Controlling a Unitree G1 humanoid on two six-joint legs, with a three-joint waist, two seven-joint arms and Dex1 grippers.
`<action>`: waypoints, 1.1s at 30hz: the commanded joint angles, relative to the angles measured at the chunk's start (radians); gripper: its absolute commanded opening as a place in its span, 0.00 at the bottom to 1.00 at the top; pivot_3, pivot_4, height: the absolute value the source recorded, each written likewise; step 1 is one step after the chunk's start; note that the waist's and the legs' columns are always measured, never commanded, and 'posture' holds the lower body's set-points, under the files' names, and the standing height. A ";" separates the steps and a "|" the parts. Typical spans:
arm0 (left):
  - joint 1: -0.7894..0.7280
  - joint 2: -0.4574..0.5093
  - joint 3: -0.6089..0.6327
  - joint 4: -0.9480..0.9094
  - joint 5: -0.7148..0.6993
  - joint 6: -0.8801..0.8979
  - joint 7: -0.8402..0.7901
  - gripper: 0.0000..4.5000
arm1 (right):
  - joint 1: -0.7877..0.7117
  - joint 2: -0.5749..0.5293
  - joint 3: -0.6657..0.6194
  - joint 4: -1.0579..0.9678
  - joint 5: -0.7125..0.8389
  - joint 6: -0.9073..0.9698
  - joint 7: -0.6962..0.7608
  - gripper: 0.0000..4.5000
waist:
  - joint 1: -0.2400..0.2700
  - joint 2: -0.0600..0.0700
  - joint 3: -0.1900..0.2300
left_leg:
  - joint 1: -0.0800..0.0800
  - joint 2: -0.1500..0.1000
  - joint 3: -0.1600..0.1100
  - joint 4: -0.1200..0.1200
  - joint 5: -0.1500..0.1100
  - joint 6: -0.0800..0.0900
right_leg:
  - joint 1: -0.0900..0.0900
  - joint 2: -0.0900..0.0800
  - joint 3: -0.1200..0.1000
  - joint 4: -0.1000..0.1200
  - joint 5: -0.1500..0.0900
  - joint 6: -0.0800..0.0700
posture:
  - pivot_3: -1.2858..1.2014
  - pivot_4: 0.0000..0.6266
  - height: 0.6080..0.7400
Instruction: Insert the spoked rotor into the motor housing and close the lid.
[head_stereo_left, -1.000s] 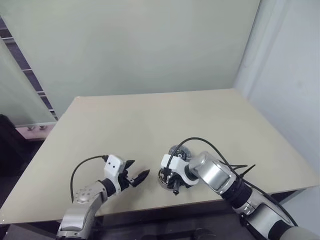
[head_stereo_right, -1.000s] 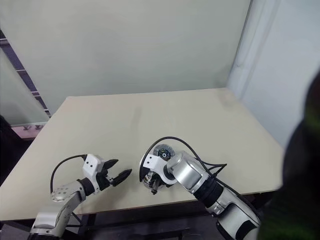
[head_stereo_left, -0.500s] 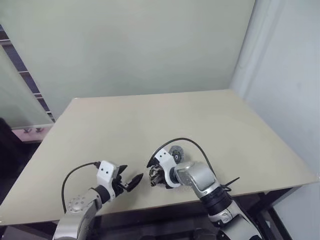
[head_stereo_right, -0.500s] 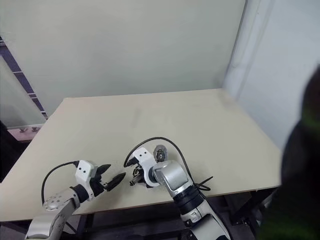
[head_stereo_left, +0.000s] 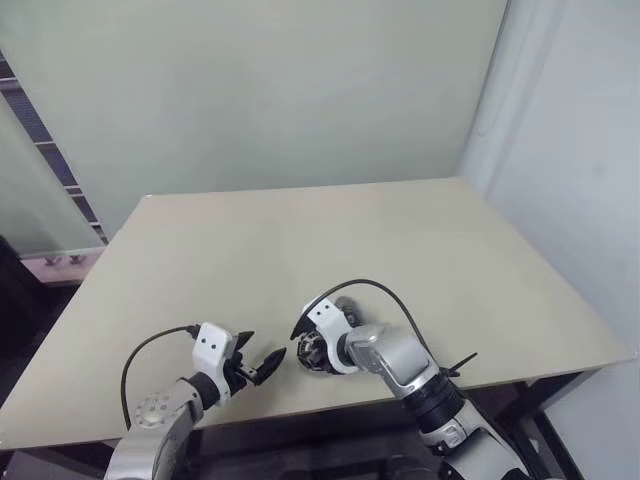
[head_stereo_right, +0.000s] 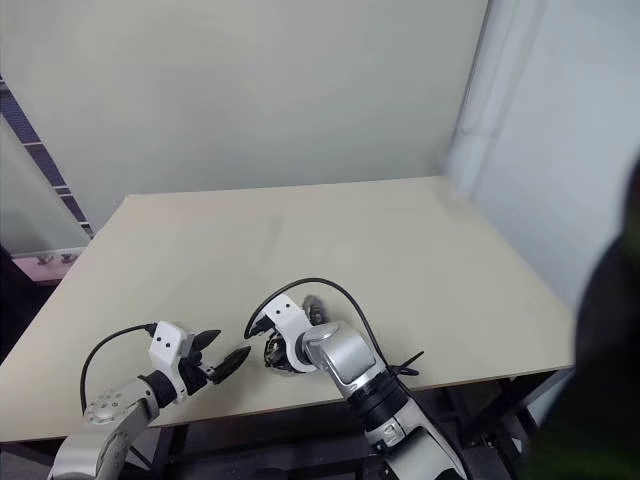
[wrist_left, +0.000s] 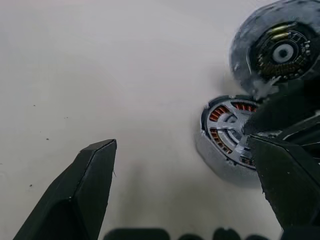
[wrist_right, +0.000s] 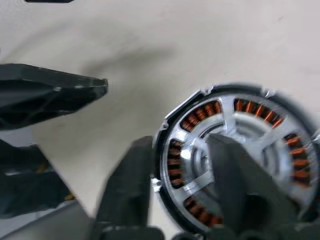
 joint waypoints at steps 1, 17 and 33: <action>-0.032 0.013 0.025 -0.024 -0.017 -0.004 -0.004 1.00 | -0.036 -0.015 0.014 -0.053 0.008 -0.047 0.012 0.71 | 0.000 -0.003 -0.002 | 0.000 0.000 0.000 0.000 0.000 0.001 | 0.000 0.000 0.000 0.000 0.000 0.000 | 0.52 0.00 1.00; -0.045 0.021 0.019 -0.019 -0.019 0.005 -0.020 1.00 | -0.185 -0.245 -0.049 -0.113 -0.111 -0.396 -0.045 0.99 | 0.006 -0.004 -0.002 | -0.001 -0.003 0.000 -0.002 -0.007 -0.001 | 0.000 0.001 0.004 -0.001 0.001 -0.001 | 0.52 0.00 1.00; -0.030 0.118 -0.032 -0.076 -0.059 0.149 -0.131 1.00 | -0.111 -0.531 0.041 -0.216 -0.150 -0.208 0.233 0.99 | 0.004 -0.004 -0.002 | 0.000 -0.002 0.001 -0.002 -0.007 0.001 | 0.000 0.003 0.007 0.000 0.001 -0.001 | 0.52 0.00 1.00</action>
